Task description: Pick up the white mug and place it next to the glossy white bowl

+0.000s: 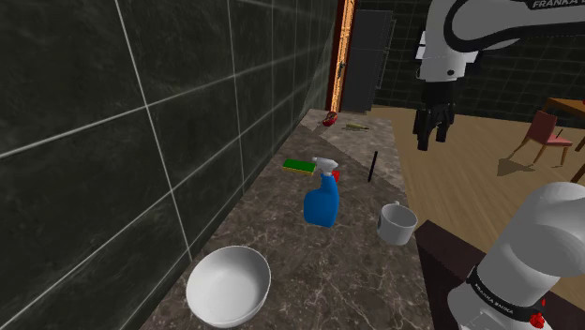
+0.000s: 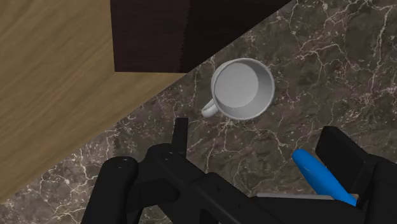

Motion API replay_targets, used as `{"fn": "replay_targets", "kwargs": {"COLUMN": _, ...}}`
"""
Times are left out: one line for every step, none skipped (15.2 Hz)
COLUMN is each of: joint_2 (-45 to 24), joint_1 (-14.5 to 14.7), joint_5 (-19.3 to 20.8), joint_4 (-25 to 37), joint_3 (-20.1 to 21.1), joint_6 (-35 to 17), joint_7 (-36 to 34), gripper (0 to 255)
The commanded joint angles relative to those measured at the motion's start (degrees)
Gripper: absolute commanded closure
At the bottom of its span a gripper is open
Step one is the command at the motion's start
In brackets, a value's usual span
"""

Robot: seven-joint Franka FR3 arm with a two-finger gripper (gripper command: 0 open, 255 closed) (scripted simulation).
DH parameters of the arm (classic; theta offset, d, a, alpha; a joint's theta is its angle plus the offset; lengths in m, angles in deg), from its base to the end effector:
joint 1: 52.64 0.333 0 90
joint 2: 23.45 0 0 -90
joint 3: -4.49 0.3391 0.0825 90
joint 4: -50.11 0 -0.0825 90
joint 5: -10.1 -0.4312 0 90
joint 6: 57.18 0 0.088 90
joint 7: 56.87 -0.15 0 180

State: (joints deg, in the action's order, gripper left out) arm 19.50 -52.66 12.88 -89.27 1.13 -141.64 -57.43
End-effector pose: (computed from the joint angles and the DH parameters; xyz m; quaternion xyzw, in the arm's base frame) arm 0.3213 -0.0285 0.5056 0.9942 -0.0241 -0.1047 0.0026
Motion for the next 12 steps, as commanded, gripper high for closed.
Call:
{"fn": "replay_targets", "kwargs": {"joint_2": 0.0, "joint_1": 0.0, "joint_5": 0.0, "joint_4": 0.0, "joint_3": 0.0, "joint_6": 0.0, "joint_7": 0.0, "gripper": 0}}
{"fn": "replay_targets", "kwargs": {"joint_2": 0.6, "joint_1": 0.0, "joint_5": -0.5, "joint_4": -2.2, "joint_3": 0.6, "joint_6": -1.9, "joint_7": -1.2, "gripper": 0}}
{"fn": "replay_targets", "kwargs": {"joint_2": 1.2, "joint_1": 0.1, "joint_5": -0.9, "joint_4": -4.3, "joint_3": 1.3, "joint_6": -3.8, "joint_7": -2.3, "gripper": 0}}
{"fn": "replay_targets", "kwargs": {"joint_2": 1.6, "joint_1": 0.2, "joint_5": -1.4, "joint_4": -6.4, "joint_3": 1.9, "joint_6": -5.8, "joint_7": -3.5, "gripper": 0}}
{"fn": "replay_targets", "kwargs": {"joint_2": 2.0, "joint_1": 0.3, "joint_5": -1.9, "joint_4": -8.4, "joint_3": 2.6, "joint_6": -7.8, "joint_7": -4.6, "gripper": 0}}
{"fn": "replay_targets", "kwargs": {"joint_2": 2.2, "joint_1": 0.4, "joint_5": -2.4, "joint_4": -10.4, "joint_3": 3.3, "joint_6": -9.8, "joint_7": -5.8, "gripper": 0}}
{"fn": "replay_targets", "kwargs": {"joint_2": 2.4, "joint_1": 0.6, "joint_5": -2.9, "joint_4": -12.2, "joint_3": 4.0, "joint_6": -11.9, "joint_7": -6.9, "gripper": 0}}
{"fn": "replay_targets", "kwargs": {"joint_2": 2.4, "joint_1": 0.8, "joint_5": -3.5, "joint_4": -14.0, "joint_3": 4.7, "joint_6": -14.1, "joint_7": -8.1, "gripper": 0}}
{"fn": "replay_targets", "kwargs": {"joint_2": 2.2, "joint_1": 1.0, "joint_5": -4.1, "joint_4": -15.8, "joint_3": 5.5, "joint_6": -16.3, "joint_7": -9.2, "gripper": 0}}
{"fn": "replay_targets", "kwargs": {"joint_2": 1.9, "joint_1": 1.2, "joint_5": -4.6, "joint_4": -17.4, "joint_3": 6.2, "joint_6": -18.6, "joint_7": -10.4, "gripper": 0}}
{"fn": "replay_targets", "kwargs": {"joint_2": 1.5, "joint_1": 1.5, "joint_5": -5.2, "joint_4": -19.0, "joint_3": 7.0, "joint_6": -21.0, "joint_7": -11.5, "gripper": 0}}
{"fn": "replay_targets", "kwargs": {"joint_2": 0.9, "joint_1": 1.7, "joint_5": -5.8, "joint_4": -20.5, "joint_3": 7.8, "joint_6": -23.4, "joint_7": -12.7, "gripper": 0}}
